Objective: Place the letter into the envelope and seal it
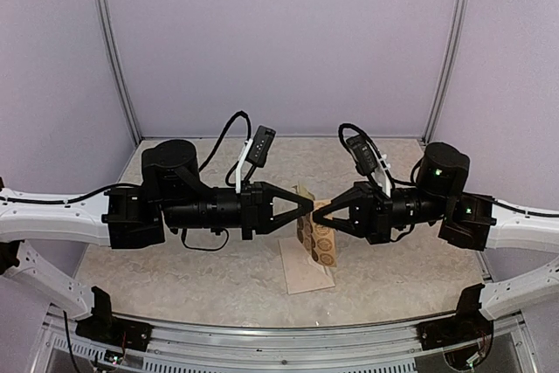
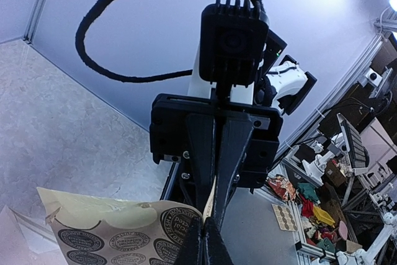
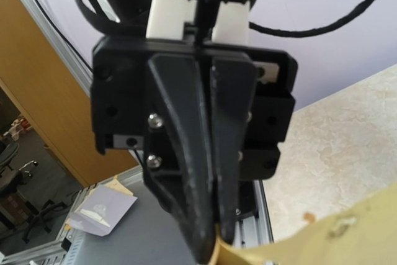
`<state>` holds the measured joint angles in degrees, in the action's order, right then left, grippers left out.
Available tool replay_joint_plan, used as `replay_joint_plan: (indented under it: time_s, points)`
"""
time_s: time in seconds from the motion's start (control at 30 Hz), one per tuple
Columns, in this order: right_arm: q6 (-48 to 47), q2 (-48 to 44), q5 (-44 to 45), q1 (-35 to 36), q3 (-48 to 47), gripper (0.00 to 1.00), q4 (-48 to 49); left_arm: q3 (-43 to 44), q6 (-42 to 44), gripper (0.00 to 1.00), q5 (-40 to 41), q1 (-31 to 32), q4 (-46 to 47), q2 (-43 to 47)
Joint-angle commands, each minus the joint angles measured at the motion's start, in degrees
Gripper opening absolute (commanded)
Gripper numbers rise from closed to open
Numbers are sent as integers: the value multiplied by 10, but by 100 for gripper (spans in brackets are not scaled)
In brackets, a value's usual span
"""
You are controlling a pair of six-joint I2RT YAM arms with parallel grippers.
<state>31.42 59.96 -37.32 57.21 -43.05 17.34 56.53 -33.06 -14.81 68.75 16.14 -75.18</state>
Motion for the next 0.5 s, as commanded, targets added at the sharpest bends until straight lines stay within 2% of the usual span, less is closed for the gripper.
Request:
replay_joint_plan:
  time_s: [0.0, 0.3, 0.47]
  points:
    - [2, -21, -7, -2, 2, 0, 33, -11, -4, 1, -2, -7, 0, 9]
    - [2, -24, 7, -2, 3, 0, 29, -23, -6, 11, -4, -7, -2, 21]
    - [2, -22, 6, -1, 2, 0, 30, -22, -6, 11, 1, -7, -6, 21]
